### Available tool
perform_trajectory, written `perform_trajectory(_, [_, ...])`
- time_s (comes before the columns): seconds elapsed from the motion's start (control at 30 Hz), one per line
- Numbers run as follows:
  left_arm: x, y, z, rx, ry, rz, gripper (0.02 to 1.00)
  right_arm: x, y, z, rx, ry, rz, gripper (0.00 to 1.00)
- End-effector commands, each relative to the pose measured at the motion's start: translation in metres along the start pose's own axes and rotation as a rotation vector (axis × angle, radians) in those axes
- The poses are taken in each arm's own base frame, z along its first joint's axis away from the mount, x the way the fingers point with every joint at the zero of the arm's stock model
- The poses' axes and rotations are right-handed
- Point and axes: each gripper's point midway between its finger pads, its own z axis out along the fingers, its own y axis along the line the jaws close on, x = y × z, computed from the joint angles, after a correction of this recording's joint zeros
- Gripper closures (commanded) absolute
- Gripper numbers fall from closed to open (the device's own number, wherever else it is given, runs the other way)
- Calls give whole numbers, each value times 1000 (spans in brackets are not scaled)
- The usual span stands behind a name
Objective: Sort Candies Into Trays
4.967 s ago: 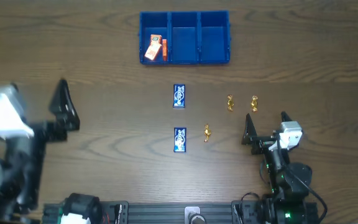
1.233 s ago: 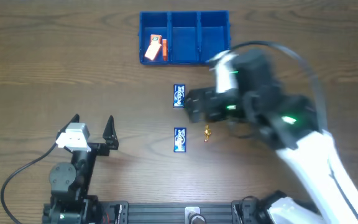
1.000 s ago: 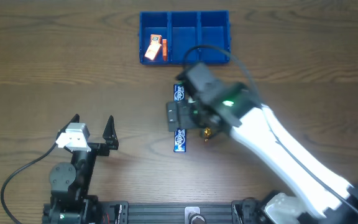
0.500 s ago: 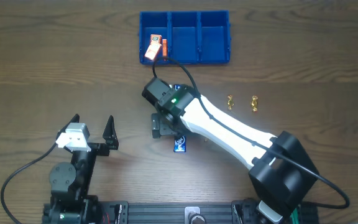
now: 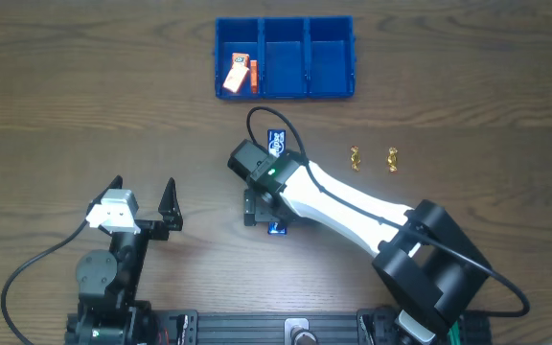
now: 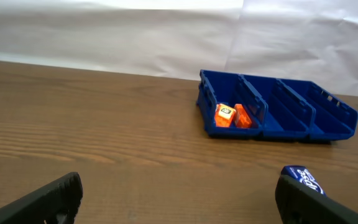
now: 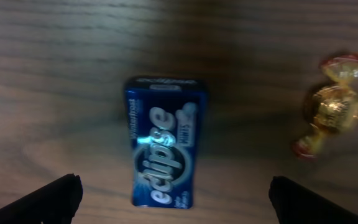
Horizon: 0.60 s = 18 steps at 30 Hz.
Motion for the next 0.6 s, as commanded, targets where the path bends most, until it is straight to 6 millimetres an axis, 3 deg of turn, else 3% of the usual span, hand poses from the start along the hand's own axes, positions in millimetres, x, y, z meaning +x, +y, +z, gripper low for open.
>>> perform_trajectory(0.03, [17,1,1,5,52,-14,20,5,-3,17,0,-11,13,1])
perform_trajectory(0.6, [17,1,1,5,52,-14,20,9,2,31,17,-28,-39,1])
